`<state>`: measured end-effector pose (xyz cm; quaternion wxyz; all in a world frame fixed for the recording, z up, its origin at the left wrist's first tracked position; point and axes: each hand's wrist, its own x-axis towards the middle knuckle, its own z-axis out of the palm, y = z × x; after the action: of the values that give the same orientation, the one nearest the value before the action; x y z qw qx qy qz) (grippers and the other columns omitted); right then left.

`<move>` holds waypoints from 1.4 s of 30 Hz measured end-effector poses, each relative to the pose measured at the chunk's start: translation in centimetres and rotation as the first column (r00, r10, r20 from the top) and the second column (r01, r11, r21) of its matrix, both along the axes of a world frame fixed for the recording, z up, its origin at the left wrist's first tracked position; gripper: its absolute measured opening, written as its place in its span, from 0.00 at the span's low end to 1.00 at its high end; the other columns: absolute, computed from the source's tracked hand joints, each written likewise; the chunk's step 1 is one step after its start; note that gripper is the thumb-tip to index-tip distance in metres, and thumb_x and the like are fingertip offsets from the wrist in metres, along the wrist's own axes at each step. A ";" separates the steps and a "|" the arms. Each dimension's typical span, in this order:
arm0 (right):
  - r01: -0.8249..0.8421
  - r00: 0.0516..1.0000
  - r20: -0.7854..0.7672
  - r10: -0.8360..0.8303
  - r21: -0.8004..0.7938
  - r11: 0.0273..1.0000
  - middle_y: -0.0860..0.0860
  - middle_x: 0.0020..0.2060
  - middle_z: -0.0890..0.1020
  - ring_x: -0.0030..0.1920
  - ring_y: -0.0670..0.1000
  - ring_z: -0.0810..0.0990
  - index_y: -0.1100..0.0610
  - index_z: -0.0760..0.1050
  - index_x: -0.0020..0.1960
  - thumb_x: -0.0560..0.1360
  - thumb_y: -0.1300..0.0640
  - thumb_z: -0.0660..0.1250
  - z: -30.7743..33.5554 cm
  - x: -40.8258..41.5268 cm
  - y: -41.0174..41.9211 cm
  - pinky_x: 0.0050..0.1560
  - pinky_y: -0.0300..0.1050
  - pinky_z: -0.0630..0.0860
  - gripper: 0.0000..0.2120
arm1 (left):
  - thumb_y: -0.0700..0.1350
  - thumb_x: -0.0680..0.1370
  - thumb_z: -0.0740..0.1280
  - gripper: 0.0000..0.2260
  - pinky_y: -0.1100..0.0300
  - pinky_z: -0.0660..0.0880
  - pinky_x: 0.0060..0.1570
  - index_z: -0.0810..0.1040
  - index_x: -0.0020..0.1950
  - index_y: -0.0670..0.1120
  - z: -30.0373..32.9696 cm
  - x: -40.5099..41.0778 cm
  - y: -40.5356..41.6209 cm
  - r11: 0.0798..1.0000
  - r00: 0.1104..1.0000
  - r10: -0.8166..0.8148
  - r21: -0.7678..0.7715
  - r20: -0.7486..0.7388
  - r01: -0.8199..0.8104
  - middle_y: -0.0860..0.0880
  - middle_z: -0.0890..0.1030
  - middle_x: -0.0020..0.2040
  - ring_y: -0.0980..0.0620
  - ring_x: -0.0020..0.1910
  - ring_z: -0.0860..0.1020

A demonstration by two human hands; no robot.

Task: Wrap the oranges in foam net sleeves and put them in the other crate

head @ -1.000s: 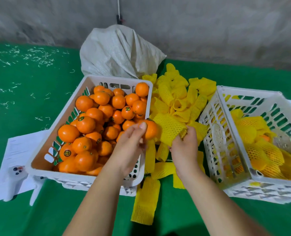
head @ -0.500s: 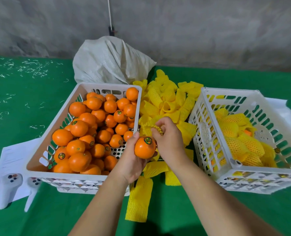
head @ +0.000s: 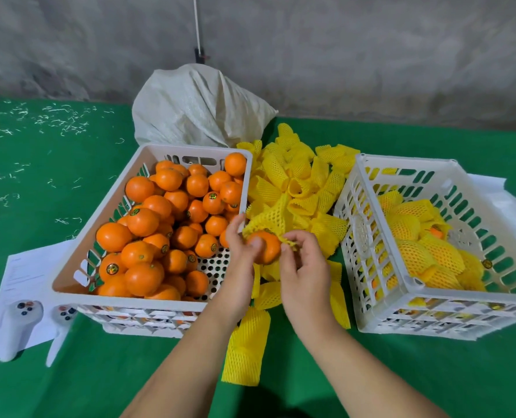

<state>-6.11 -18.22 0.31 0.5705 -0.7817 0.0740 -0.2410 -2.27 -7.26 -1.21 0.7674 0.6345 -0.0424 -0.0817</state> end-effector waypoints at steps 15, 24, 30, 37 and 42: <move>-0.081 0.984 0.075 0.159 -0.611 0.788 0.49 0.52 0.80 0.52 0.52 0.80 0.53 0.81 0.60 0.82 0.56 0.68 4.0 1.6 -4.6 0.47 0.50 0.79 0.08 | 0.59 0.72 0.79 0.44 0.64 0.70 0.72 0.59 0.83 0.63 -0.7 -0.1 0.2 0.967 0.967 -0.071 0.254 0.245 0.007 0.62 0.65 0.80 0.66 0.75 0.68; 0.039 0.997 -0.048 -0.056 -0.296 0.954 0.48 0.50 0.82 0.49 0.49 0.81 0.53 0.80 0.58 0.81 0.54 0.69 3.8 3.1 -5.0 0.50 0.55 0.81 0.07 | 0.46 0.74 0.82 0.41 0.69 0.69 0.66 0.57 0.71 0.71 -1.5 -0.7 -0.5 0.933 0.919 -0.154 0.358 0.362 0.015 0.68 0.68 0.69 0.64 0.71 0.70; 0.069 0.990 -0.104 -0.091 -0.193 0.979 0.40 0.44 0.81 0.46 0.45 0.81 0.45 0.77 0.52 0.80 0.51 0.70 3.9 4.0 -5.2 0.42 0.43 0.75 0.03 | 0.55 0.79 0.76 0.27 0.63 0.72 0.65 0.66 0.71 0.69 -1.7 -0.6 -0.3 0.924 0.884 -0.166 0.381 0.436 -0.014 0.64 0.71 0.69 0.54 0.70 0.73; 0.108 0.993 -0.036 -0.114 -0.155 0.982 0.40 0.41 0.81 0.40 0.39 0.80 0.46 0.77 0.50 0.80 0.52 0.70 4.5 4.6 -5.2 0.35 0.29 0.71 0.03 | 0.53 0.77 0.78 0.25 0.61 0.70 0.71 0.71 0.69 0.67 -1.7 -0.3 -0.3 0.924 0.852 -0.222 0.380 0.475 0.030 0.62 0.62 0.79 0.56 0.80 0.64; -0.134 0.991 -0.037 0.130 -0.401 0.906 0.43 0.48 0.80 0.45 0.39 0.78 0.49 0.79 0.55 0.80 0.55 0.70 5.3 4.3 -5.4 0.44 0.32 0.73 0.04 | 0.56 0.76 0.78 0.25 0.59 0.70 0.72 0.72 0.68 0.65 -1.8 -0.6 -0.3 0.924 0.855 -0.231 0.379 0.465 0.044 0.62 0.66 0.76 0.55 0.78 0.66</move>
<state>-1.79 -23.59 5.56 0.4122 -0.8865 -0.0276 -0.2084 -2.86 -7.57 -3.05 0.5945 0.7568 -0.2706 0.0242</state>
